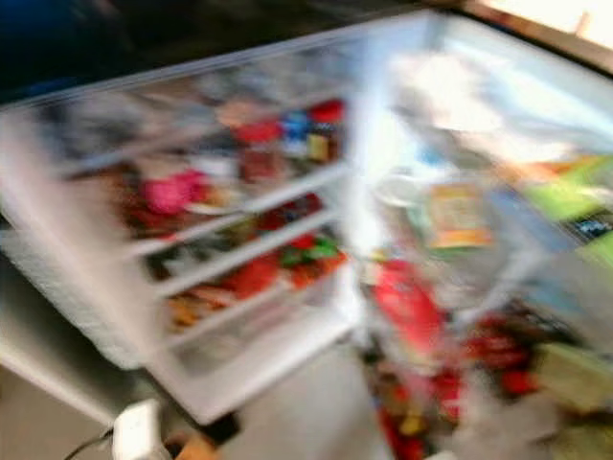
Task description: Restocking fridge
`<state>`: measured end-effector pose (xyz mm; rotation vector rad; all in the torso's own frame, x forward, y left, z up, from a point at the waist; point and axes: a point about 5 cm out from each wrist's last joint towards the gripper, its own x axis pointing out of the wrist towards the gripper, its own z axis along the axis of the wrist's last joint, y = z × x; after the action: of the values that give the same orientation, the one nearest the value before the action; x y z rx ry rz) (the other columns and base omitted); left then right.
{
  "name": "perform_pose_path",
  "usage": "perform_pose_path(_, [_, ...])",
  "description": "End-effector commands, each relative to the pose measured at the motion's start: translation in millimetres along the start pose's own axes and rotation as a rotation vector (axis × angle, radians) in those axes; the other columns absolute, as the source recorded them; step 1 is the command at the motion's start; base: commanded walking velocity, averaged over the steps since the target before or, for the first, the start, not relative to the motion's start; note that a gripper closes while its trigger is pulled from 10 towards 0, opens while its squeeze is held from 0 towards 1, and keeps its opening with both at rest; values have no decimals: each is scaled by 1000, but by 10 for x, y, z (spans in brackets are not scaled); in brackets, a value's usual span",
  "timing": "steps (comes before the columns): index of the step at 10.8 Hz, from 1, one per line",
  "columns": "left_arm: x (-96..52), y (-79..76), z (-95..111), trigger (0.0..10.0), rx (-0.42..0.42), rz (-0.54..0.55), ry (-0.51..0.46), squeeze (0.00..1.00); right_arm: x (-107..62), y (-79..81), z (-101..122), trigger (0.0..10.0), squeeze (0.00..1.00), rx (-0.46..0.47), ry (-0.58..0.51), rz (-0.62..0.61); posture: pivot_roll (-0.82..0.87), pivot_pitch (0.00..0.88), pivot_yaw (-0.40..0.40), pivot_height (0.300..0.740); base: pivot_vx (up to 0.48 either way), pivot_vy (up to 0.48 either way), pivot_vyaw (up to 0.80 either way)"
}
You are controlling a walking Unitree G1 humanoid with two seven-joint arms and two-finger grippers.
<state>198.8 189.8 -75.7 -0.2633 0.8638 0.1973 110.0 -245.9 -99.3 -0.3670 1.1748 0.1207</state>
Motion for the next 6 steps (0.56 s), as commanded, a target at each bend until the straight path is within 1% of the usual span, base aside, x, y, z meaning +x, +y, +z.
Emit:
perform_pose_path(1, [-5,58,22,10000,-8,1,-9,0,-18,-179,22,10000,0,-2,-4,-60,-318,0,-9,740,0,-281,0])
perform_pose_path(2, [25,-13,179,10000,-18,-36,-55,0,-20,-167,5,10000,0,2,-2,-59,-317,0,-3,740,0,0,0])
perform_pose_path(3, [55,-142,484,10000,-53,-113,-157,0,-19,-142,-10,10000,0,-9,4,-45,-308,0,5,740,0,0,0])
perform_pose_path(4, [54,-262,750,10000,-58,-180,-251,0,-18,-125,-13,10000,0,-7,2,-39,-311,0,18,740,0,0,0])
perform_pose_path(5, [22,-411,968,10000,-79,-264,-344,0,-18,-114,-21,10000,0,0,4,-32,-296,0,23,740,0,0,0])
perform_pose_path(6, [7,-456,1028,10000,-93,-292,-372,0,-18,-110,-25,10000,0,-2,6,-29,-295,0,24,740,0,0,0])
